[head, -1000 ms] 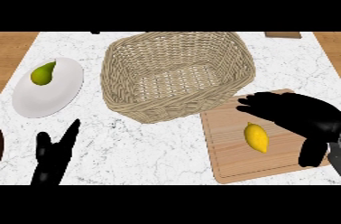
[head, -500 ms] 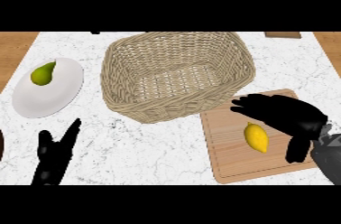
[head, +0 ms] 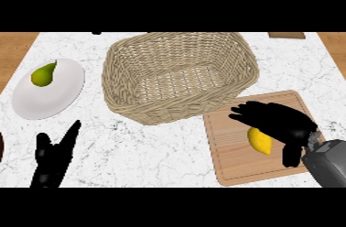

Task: Pick the lemon from the cutting board and place it in the basket

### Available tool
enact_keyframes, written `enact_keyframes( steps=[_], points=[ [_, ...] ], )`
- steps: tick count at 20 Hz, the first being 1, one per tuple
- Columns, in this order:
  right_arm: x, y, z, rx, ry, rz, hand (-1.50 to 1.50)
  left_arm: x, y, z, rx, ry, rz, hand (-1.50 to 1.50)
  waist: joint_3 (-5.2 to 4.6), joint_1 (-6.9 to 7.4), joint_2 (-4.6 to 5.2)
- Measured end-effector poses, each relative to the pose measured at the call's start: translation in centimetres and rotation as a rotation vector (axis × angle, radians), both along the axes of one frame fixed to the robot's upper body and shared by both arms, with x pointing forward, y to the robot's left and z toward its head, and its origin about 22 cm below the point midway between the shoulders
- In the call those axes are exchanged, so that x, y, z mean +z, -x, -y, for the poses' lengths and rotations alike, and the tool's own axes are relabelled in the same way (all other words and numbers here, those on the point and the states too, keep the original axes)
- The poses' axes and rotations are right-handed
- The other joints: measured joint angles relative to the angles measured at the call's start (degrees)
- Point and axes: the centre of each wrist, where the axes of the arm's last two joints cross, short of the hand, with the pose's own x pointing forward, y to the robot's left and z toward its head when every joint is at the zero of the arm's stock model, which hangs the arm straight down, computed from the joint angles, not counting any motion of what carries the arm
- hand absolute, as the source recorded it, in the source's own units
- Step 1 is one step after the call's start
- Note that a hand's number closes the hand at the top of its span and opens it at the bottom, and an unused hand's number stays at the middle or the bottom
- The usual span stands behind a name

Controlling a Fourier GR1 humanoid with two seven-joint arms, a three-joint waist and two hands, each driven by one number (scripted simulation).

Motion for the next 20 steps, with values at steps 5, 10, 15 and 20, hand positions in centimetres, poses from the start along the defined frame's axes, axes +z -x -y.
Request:
enact_keyframes(
  steps=[5, 10, 15, 20],
  points=[
    [-1.3, -0.3, 0.2, -0.009, 0.056, -0.007, -1.50, 0.0, 0.1, 0.2, 0.007, -0.003, -0.006, 0.00, -0.02, 0.01, 0.04],
    [-2.3, -0.7, 0.1, -0.012, 0.060, -0.019, -1.50, 0.1, 0.3, 0.1, 0.006, -0.015, -0.006, 0.00, -0.04, 0.02, 0.05],
    [-3.7, -0.8, 0.4, -0.012, 0.046, -0.013, -1.50, 0.1, -0.1, 0.3, 0.009, -0.011, -0.013, 0.00, 0.01, -0.04, 0.01],
    [-4.4, -1.1, 0.5, -0.017, 0.048, -0.015, 1.50, -0.1, 0.3, 0.0, 0.001, -0.006, 0.005, 0.00, -0.01, -0.02, 0.01]
  ],
)
